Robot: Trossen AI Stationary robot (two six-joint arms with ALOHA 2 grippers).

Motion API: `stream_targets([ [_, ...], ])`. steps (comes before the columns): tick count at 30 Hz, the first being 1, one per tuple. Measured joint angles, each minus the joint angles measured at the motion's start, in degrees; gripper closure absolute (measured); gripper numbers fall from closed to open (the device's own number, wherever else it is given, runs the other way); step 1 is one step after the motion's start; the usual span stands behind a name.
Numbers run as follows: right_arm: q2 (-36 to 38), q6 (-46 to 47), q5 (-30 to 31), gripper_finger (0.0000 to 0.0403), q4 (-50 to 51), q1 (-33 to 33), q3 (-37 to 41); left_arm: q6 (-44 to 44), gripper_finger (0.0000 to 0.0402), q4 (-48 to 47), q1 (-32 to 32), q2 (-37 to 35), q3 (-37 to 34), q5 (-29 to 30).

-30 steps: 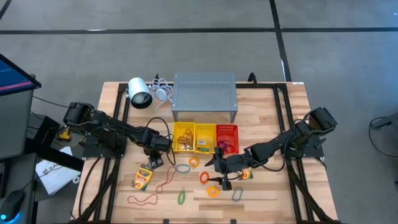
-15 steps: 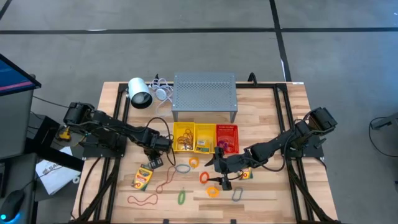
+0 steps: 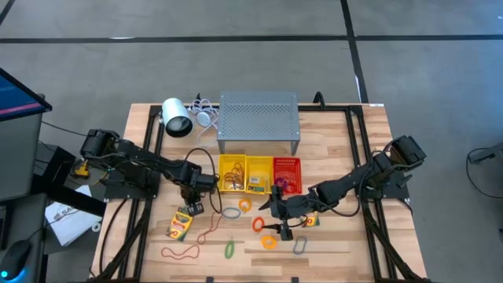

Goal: Pick & Place Office Desk Supplies
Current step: Put the blue rubber band into the left yellow basket

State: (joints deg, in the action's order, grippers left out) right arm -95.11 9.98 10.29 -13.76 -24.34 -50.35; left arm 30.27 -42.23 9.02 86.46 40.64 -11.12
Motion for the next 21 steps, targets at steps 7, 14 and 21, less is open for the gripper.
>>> stream_targets([
  [7, 0.0, 0.0, 0.01, 0.0112, 0.0, 0.0, 0.0, -1.15, 0.0401, -1.16, -0.94, -1.82, 0.26, -0.39],
  [14, 0.0, 0.04, 0.01, 0.0112, -0.02, 0.0, 0.0, -1.52, 0.0401, -1.28, -3.98, -9.31, 0.98, -0.32],
  [21, 0.0, 0.02, 0.01, 0.0112, -0.02, 0.0, 0.0, -1.91, 0.0401, 2.37, -4.61, -17.89, 0.98, -0.32],
])
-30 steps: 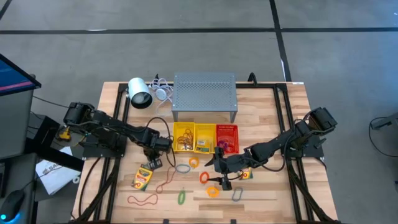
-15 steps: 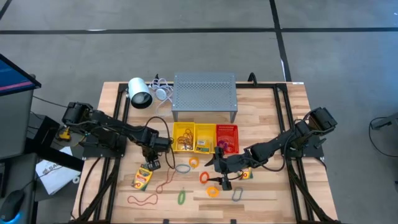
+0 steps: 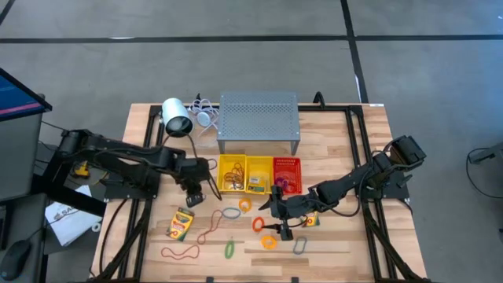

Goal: Pick & Place Office Desk Supplies
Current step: Put the blue rubber band into the left yellow basket

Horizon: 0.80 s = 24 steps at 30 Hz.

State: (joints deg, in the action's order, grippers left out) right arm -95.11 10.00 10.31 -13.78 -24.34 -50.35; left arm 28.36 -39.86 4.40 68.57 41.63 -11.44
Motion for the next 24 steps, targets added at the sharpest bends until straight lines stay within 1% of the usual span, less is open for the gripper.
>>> stream_targets([
  [2, 0.0, -0.01, -0.01, 0.0112, 0.0, 0.0, 0.0, -0.52, 0.0401, 2.38, 0.0, -2.23, 0.0, 0.0],
  [8, 0.0, -0.01, 0.0, 0.0112, -0.09, 0.0, 0.0, -4.52, 0.0401, 14.75, 0.0, -6.16, 0.01, 0.08],
  [11, 0.0, -0.02, 0.0, 0.0112, -0.13, 0.0, 0.0, -7.13, 0.0401, 20.2, 0.0, -6.59, 0.02, 2.14],
  [14, 0.0, -0.07, 0.0, 0.0112, -0.15, 0.0, 0.0, -10.39, 0.0401, 23.73, 0.0, -5.79, 0.02, 6.24],
  [18, 0.0, -0.08, 0.0, 0.0112, -0.15, 0.0, 0.0, -14.39, 0.0401, 25.76, -0.67, -3.38, 0.02, 12.37],
  [24, 0.0, -0.82, -0.02, 0.0112, -0.39, 0.0, 0.0, -17.26, 0.0401, 28.14, -4.99, 2.13, 0.02, 13.16],
])
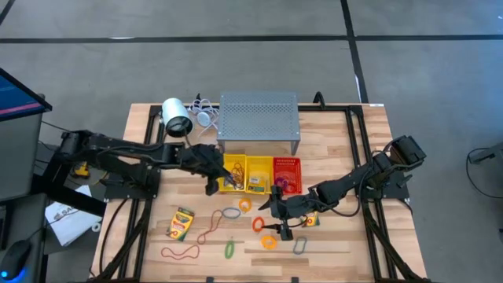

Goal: Pick & Place Office Desk Supplies
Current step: Put the blue rubber band into the left yellow basket

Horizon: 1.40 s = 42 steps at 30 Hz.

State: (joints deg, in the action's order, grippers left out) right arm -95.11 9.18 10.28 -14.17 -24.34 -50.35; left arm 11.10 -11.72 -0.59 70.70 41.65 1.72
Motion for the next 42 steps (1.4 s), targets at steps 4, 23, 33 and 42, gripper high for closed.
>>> stream_targets([
  [4, 0.0, -0.15, 0.02, 0.0112, 0.0, 0.0, 0.0, -2.06, 0.0401, 1.48, -2.27, 3.87, -0.04, 0.02],
  [23, 0.0, -0.17, 0.02, 0.0112, 0.37, 0.02, 0.0, -4.86, 0.0401, 8.78, -3.87, 15.64, -0.02, 1.81],
  [33, 0.0, -0.17, 0.02, 0.0112, 0.44, 0.02, 0.0, -4.73, 0.0401, 10.7, -2.33, 19.39, -0.02, 1.76],
  [42, 0.0, -0.17, 0.02, 0.0112, 0.44, 0.02, 0.0, -4.45, 0.0387, 12.02, -2.33, 19.45, -0.02, 1.7],
])
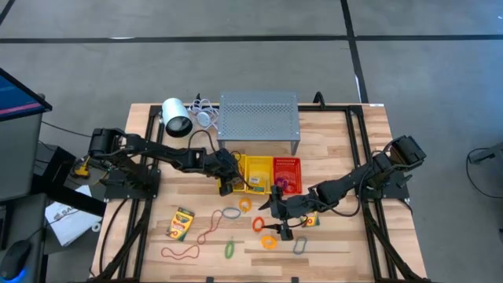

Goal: Pick & Place Office Desk Supplies
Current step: Put the blue rubber band into the left yellow basket, then put the yellow spring keychain into the red basket

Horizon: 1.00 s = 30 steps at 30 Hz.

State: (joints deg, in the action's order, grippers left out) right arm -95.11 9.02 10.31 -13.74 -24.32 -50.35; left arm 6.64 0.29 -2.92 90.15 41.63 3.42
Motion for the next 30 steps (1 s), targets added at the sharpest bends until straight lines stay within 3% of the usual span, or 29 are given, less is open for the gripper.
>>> stream_targets([
  [7, 0.0, 0.0, 0.0, 0.0112, 0.0, 0.0, 0.0, 0.08, 0.0352, 0.33, -0.02, 0.0, 0.0, -0.17],
  [18, 0.0, 0.0, 0.0, 0.0112, -0.02, 0.01, 0.0, 1.32, 0.0254, 1.58, -0.04, -0.33, 0.0, -0.15],
  [23, 0.0, 0.01, 0.0, 0.0112, -0.02, 0.0, 0.0, 1.26, 0.0228, 1.85, -0.04, -4.56, -0.04, -0.71],
  [30, 0.0, 0.0, 0.0, 0.0112, 0.04, 0.0, 0.0, 1.32, 0.0223, -0.26, 3.28, -15.65, -0.02, -3.91],
])
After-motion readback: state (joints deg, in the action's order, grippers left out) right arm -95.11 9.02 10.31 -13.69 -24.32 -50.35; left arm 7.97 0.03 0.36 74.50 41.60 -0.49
